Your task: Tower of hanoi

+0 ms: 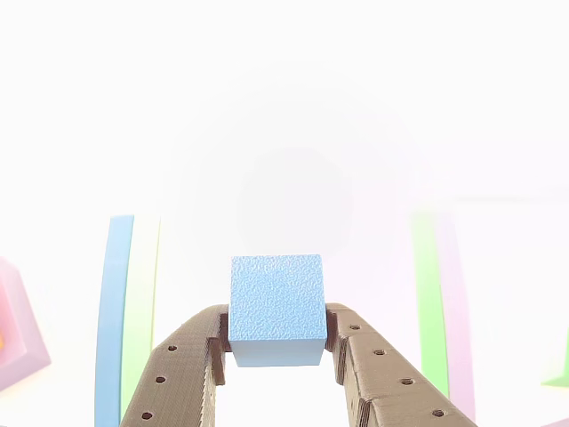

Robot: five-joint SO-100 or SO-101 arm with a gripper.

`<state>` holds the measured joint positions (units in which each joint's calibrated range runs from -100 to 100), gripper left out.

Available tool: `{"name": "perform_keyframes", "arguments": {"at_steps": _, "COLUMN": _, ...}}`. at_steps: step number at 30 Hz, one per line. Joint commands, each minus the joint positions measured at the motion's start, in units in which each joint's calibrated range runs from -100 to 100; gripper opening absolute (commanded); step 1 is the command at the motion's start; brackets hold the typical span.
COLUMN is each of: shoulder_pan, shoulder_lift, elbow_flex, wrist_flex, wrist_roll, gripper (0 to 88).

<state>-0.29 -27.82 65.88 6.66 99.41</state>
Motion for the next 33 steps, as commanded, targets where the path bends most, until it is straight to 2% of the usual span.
{"name": "perform_keyframes", "arguments": {"at_steps": 1, "shoulder_pan": 0.2, "shoulder_lift": 1.9, "elbow_flex": 4.8, "wrist_flex": -14.4, "wrist_roll": 0.6, "gripper": 4.5}}
{"name": "perform_keyframes", "arguments": {"at_steps": 9, "shoulder_pan": 1.4, "shoulder_lift": 12.5, "elbow_flex": 9.8, "wrist_flex": -31.2, "wrist_roll": 0.6, "gripper": 4.5}}
{"name": "perform_keyframes", "arguments": {"at_steps": 17, "shoulder_pan": 1.7, "shoulder_lift": 22.0, "elbow_flex": 10.8, "wrist_flex": -42.6, "wrist_roll": 0.6, "gripper": 4.6}}
{"name": "perform_keyframes", "arguments": {"at_steps": 23, "shoulder_pan": 1.2, "shoulder_lift": 25.6, "elbow_flex": 12.5, "wrist_flex": -47.3, "wrist_roll": 0.6, "gripper": 4.8}}
{"name": "perform_keyframes", "arguments": {"at_steps": 33, "shoulder_pan": 1.2, "shoulder_lift": 29.0, "elbow_flex": 12.2, "wrist_flex": -48.5, "wrist_roll": 0.6, "gripper": 6.0}}
